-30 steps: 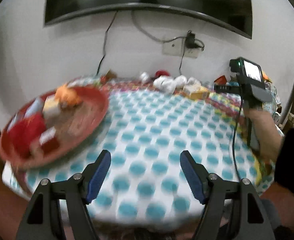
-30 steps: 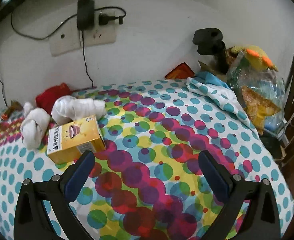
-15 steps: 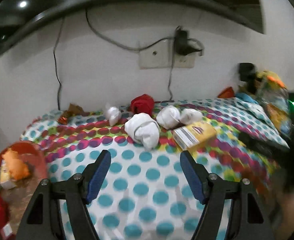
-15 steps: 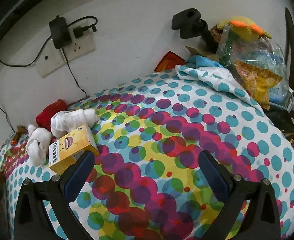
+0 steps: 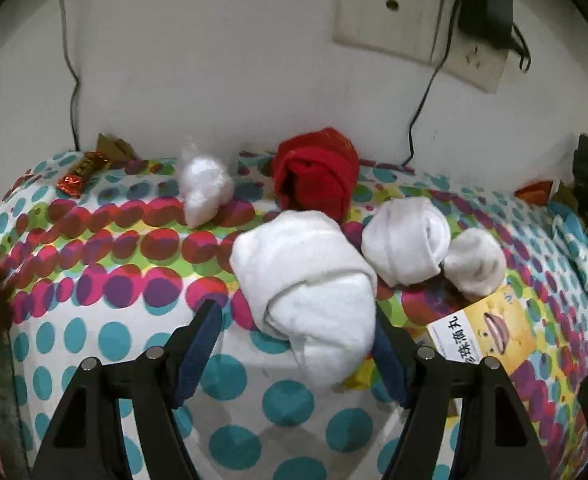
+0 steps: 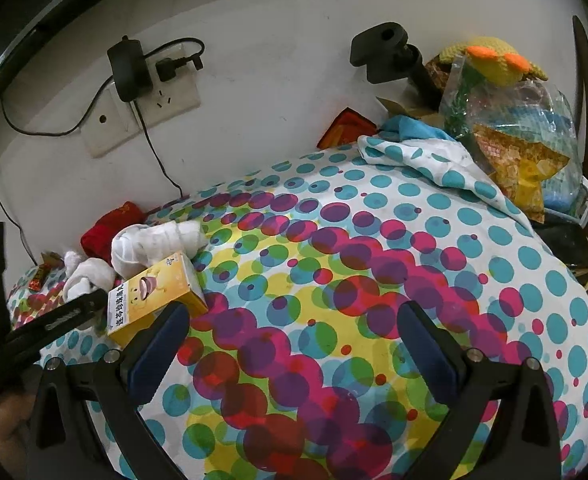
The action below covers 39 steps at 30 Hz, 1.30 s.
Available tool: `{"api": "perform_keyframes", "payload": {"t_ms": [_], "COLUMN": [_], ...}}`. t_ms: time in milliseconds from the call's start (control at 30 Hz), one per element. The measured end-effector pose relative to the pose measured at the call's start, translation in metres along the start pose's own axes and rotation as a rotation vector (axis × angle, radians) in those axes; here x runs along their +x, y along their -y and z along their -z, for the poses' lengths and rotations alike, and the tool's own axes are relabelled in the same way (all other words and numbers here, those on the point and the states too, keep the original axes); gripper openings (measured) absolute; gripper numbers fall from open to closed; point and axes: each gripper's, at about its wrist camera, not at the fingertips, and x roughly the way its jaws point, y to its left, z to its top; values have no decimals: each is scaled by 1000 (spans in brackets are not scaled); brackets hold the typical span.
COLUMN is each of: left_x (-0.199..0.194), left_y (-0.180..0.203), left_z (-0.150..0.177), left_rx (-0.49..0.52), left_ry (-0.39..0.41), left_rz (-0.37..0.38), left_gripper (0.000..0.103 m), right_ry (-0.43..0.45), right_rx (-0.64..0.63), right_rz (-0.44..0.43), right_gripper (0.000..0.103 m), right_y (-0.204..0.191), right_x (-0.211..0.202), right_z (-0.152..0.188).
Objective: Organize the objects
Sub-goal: 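Reach the left gripper to the white rolled cloth and grasp it, then carry the white rolled cloth to the red tray and open the left gripper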
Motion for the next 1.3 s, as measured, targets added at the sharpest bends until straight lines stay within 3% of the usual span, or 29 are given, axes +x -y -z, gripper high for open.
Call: {"api": "perform_keyframes", "payload": {"t_ms": [33,67,133,233,367,767,1000,1300], "left_x": [2,2,-3,-15,-39,-126,-166,-207], "left_y": [4,8,12,11,10,-13,-51,-93], "left_z": [0,0,2,7,17,69,102,115], "left_rx": [24,45,61,44,51,67,33,3], "left_ry": [-7,-7,7,20,63,99,102,134], "left_rz": [20,19,5,23,36,126,130,100], "left_gripper": [47,44,31,24,22,22,22,22], "right_ry": [1,2,3,1,-1,-20,-36,-49], "right_rx": [0,0,-1,-1,-2,-2,0,7], "right_rz": [0,-1,1,1,1,17,16,18], "right_gripper": [103,103,103,103,103,103,103,103], "right_y": [0,0,0,0,-1,1,1,2], "right_x": [0,0,-1,-1,0,3,7,9], "right_z": [0,0,0,0,0,0,0,1]}}
